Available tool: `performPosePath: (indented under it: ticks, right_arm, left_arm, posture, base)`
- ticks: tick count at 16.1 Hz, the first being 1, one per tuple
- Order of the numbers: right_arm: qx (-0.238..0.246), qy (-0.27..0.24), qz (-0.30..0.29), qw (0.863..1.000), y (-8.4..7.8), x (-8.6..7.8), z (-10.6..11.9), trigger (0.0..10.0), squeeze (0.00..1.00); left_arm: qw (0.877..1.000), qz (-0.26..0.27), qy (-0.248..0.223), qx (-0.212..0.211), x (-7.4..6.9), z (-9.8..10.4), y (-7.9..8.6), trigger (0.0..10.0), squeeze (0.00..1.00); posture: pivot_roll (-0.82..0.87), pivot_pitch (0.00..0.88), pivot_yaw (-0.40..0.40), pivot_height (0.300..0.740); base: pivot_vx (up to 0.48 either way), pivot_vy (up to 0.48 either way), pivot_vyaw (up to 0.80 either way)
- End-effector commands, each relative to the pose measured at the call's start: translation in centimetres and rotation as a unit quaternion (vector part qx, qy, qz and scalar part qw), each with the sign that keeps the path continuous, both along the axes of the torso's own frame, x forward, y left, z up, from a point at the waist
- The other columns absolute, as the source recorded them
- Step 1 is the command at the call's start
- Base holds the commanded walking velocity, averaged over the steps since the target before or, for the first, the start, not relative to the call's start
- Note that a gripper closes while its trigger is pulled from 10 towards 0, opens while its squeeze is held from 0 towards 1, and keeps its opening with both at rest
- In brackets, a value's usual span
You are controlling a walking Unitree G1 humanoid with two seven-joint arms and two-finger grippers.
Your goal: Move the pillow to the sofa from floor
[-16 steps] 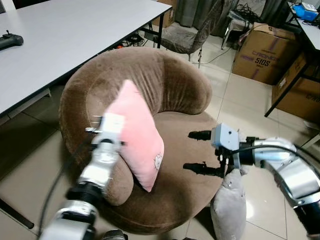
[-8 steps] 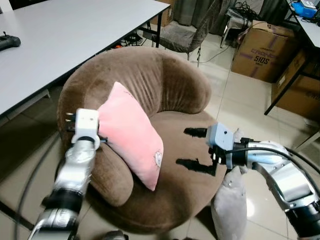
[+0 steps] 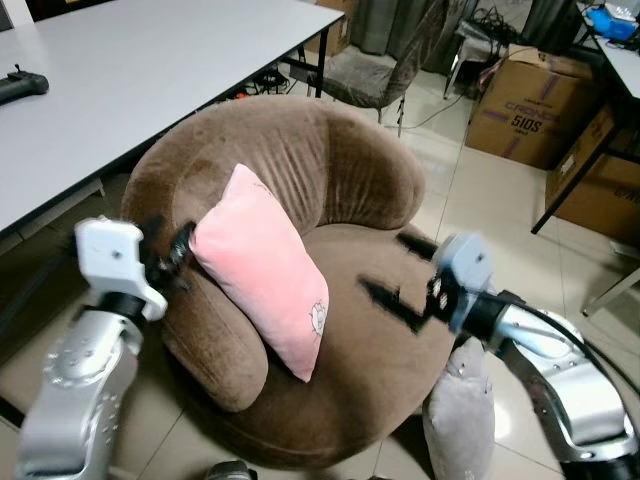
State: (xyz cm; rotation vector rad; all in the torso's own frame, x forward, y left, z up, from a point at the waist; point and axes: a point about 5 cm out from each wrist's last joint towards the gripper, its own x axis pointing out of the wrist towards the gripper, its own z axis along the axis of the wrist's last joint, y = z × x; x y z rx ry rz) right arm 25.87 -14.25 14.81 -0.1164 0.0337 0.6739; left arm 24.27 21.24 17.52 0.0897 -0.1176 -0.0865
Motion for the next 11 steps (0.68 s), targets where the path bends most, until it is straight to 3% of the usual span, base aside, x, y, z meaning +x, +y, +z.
performPosePath:
  ticks: [1,2,5,9,11]
  right_arm:
    - [0.021,0.001,-0.120,0.993,-1.5,0.8,0.2,10.0,0.00]
    - [0.045,0.012,-0.180,0.983,-1.6,1.2,-0.2,10.0,0.00]
    - [0.040,0.046,-0.227,0.972,-0.6,0.8,-1.8,10.0,0.00]
    - [0.039,0.053,-0.313,0.948,-2.1,0.0,-2.4,10.0,0.00]
    - [0.019,0.044,-0.318,0.947,-2.3,-0.6,-2.3,10.0,0.00]
  left_arm:
    - [1.000,-0.001,-0.017,0.017,-0.1,0.7,-0.8,10.0,0.00]
    - [1.000,-0.002,-0.017,0.026,0.2,0.4,-1.5,10.0,0.00]
    - [1.000,-0.007,0.011,0.023,1.0,-0.5,-2.7,10.0,0.00]
    - [0.996,-0.025,0.043,0.068,1.3,-2.1,-3.0,10.0,0.00]
    - [0.994,-0.042,0.049,0.084,1.6,-2.5,-3.1,10.0,0.00]
  posture:
    - [0.11,0.000,-0.090,0.740]
    - [0.11,0.000,-0.087,0.740]
    - [0.09,0.000,-0.067,0.740]
    - [0.06,0.000,-0.032,0.740]
    - [0.04,0.000,-0.019,0.740]
  base:
    - [0.000,0.000,0.00]
    - [0.000,0.000,0.00]
    - [0.000,-0.412,0.00]
    - [0.000,-0.472,0.00]
    - [0.000,-0.472,0.00]
